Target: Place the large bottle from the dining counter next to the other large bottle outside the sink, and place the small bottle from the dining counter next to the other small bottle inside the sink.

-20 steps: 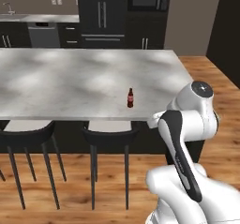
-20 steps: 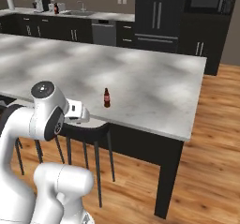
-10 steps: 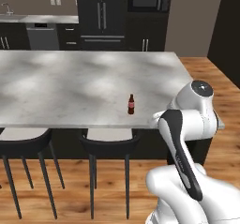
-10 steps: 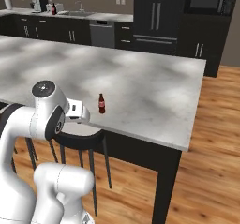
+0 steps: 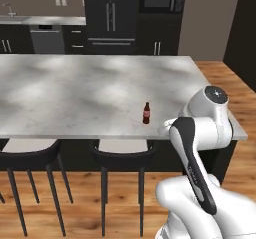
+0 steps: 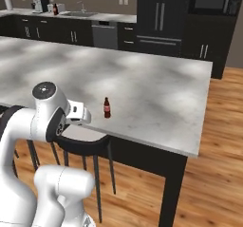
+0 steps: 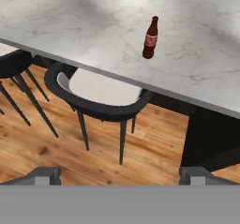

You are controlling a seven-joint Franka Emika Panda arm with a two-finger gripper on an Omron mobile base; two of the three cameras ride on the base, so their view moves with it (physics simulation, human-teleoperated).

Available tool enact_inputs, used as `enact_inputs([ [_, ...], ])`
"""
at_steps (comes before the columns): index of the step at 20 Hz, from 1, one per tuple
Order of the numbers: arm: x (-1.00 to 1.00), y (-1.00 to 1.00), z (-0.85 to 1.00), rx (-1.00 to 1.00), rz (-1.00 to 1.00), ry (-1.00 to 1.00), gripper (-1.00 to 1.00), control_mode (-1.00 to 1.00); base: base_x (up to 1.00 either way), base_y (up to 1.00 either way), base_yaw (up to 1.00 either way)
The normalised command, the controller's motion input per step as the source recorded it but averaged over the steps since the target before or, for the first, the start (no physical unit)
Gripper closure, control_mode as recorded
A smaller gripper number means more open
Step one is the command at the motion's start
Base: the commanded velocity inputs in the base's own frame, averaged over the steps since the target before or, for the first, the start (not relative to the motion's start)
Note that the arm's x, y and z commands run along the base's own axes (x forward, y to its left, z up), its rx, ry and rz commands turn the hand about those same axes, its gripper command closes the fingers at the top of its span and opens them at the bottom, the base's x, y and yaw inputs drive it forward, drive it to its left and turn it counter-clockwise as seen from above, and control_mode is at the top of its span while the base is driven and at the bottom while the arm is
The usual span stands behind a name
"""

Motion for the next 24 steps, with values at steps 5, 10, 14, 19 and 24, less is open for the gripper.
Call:
enact_inputs([
  [5,0.00,0.00,0.00,0.00,0.00,0.00,-1.00,1.00,0.25,0.15,0.00],
  [10,0.00,0.00,0.00,0.00,0.00,0.00,-1.00,1.00,0.31,0.01,0.00],
  [14,0.00,0.00,0.00,0.00,0.00,0.00,-1.00,1.00,0.46,0.00,0.00],
  [19,0.00,0.00,0.00,0.00,0.00,0.00,-1.00,1.00,0.28,0.00,0.00],
  [24,0.00,0.00,0.00,0.00,0.00,0.00,-1.00,1.00,0.25,0.00,0.00],
])
